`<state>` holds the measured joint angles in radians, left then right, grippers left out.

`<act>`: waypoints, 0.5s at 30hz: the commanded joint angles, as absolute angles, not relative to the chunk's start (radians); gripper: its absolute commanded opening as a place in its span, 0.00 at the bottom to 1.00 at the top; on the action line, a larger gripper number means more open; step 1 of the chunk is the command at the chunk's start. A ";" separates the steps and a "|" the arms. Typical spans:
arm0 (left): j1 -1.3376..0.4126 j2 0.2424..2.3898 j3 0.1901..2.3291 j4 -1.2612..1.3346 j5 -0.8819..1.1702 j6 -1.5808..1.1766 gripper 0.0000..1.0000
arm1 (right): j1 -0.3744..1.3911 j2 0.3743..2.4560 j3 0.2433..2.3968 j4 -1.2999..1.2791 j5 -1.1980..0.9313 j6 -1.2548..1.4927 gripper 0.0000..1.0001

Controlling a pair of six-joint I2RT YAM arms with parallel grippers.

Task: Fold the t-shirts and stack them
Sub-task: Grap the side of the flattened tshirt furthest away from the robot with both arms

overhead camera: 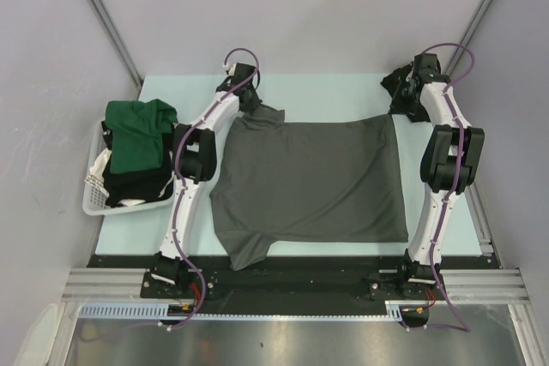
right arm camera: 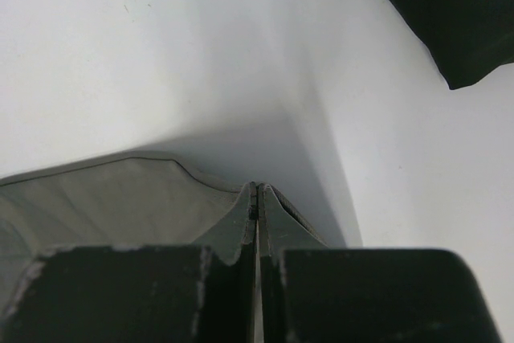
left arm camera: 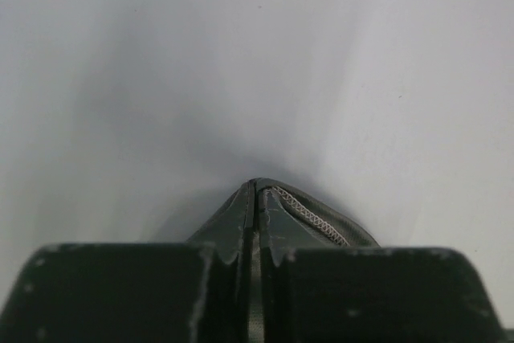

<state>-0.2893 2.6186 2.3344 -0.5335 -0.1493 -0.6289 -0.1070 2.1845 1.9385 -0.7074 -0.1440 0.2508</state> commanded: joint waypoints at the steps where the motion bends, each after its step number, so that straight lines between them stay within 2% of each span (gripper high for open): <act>1: -0.285 2.611 2.379 -0.506 -0.147 -0.634 0.00 | -0.109 2.166 1.980 -0.706 -0.158 0.249 0.00; 7: -0.284 2.574 2.372 -0.532 -0.153 -0.611 0.00 | -0.103 2.149 1.959 -0.699 -0.141 0.249 0.00; 15: -0.272 2.422 2.307 -0.575 -0.216 -0.477 0.00 | -0.118 2.109 1.951 -0.706 -0.097 0.232 0.00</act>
